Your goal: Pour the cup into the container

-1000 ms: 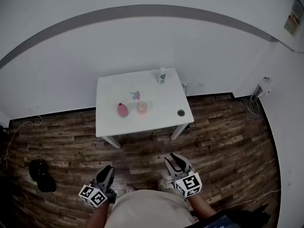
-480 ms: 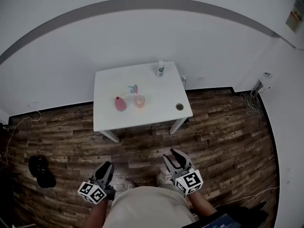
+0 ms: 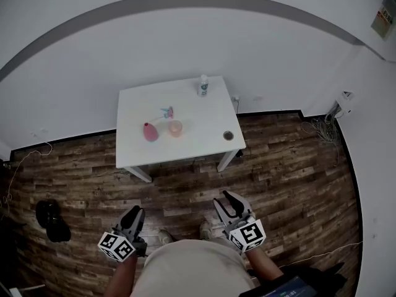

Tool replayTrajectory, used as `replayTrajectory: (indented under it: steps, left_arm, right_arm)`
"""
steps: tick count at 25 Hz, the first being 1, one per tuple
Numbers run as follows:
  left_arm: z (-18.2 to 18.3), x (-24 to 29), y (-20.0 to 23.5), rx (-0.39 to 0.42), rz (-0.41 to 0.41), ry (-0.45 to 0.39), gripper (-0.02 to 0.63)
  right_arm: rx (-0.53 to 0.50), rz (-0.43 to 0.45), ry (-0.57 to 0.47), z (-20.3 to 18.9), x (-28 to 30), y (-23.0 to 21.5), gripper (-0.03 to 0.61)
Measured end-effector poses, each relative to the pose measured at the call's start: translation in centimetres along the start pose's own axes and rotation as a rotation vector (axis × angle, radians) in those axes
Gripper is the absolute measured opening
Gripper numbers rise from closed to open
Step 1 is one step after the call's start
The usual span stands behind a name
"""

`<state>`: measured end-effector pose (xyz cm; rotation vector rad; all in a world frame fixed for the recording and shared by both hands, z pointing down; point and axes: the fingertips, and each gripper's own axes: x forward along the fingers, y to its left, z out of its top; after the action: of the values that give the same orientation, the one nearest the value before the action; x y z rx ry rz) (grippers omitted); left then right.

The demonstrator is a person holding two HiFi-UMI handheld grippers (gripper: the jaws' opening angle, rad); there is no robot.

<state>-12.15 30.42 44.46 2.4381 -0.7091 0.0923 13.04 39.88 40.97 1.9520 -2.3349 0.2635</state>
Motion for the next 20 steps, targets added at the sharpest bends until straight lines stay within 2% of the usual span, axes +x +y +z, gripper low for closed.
replayTrajectory:
  steps: [13, 20]
  left_arm:
    - [-2.4, 4.4, -5.0, 0.007, 0.028, -0.021, 0.092]
    - [-3.2, 5.2, -6.6, 0.012, 0.075, -0.054, 0.092]
  right_arm:
    - [-0.044, 0.054, 0.002, -0.2, -3.3, -4.9, 0.135]
    - [-0.062, 0.125, -0.017, 0.0, -3.9, -6.4, 0.135]
